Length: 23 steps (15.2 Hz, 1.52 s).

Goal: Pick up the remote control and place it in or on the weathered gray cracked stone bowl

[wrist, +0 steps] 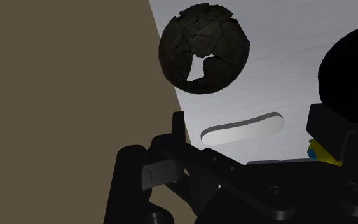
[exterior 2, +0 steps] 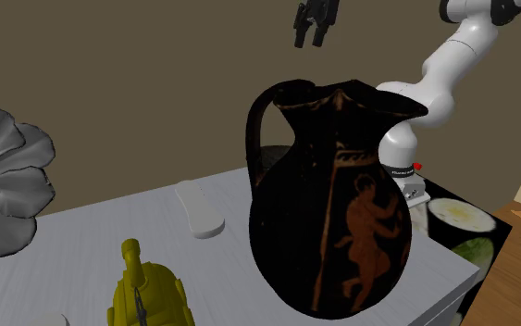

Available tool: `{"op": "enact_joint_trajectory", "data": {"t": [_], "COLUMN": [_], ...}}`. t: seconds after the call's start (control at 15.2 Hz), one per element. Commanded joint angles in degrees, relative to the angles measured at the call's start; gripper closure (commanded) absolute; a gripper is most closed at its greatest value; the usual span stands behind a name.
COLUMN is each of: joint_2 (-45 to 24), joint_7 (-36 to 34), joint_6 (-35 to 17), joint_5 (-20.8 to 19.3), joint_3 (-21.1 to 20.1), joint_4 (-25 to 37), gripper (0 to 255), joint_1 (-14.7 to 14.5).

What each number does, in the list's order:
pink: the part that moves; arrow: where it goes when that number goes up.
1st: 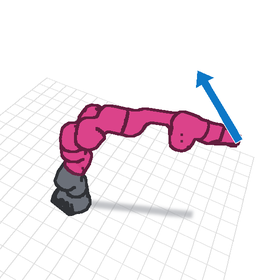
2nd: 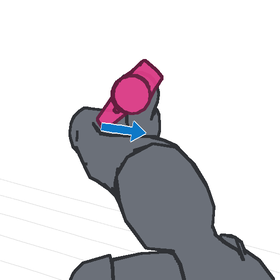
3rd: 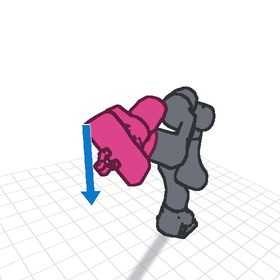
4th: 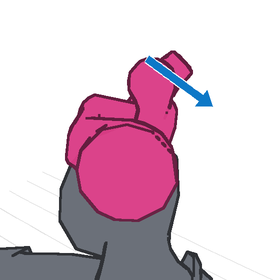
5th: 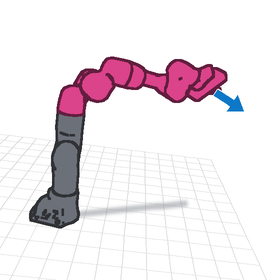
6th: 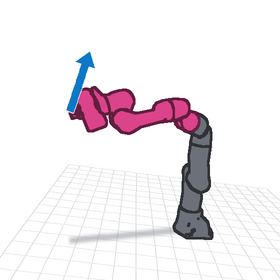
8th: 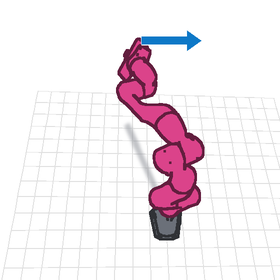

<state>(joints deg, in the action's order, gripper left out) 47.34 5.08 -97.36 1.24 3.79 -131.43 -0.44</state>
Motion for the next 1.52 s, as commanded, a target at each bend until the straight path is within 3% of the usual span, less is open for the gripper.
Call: {"op": "enact_joint_trajectory", "data": {"t": [0.0, 0.4, 0.79, 1.12, 1.45], "joint_2": [0.0, -7.0, -17.7, -28.5, -40.6], "joint_7": [0.0, -16.8, -33.5, -47.8, -62.3], "joint_6": [0.0, -7.4, -14.2, -18.7, -21.8], "joint_5": [0.0, 3.4, 4.8, 3.6, -0.1], "joint_3": [0.0, -8.4, -16.1, -21.5, -25.2], "joint_4": [0.0, -1.9, 0.3, 4.8, 11.5], "gripper": [0, 0, 0, 0, 0], "joint_1": [0.0, 2.5, 5.4, 8.0, 9.9]}}
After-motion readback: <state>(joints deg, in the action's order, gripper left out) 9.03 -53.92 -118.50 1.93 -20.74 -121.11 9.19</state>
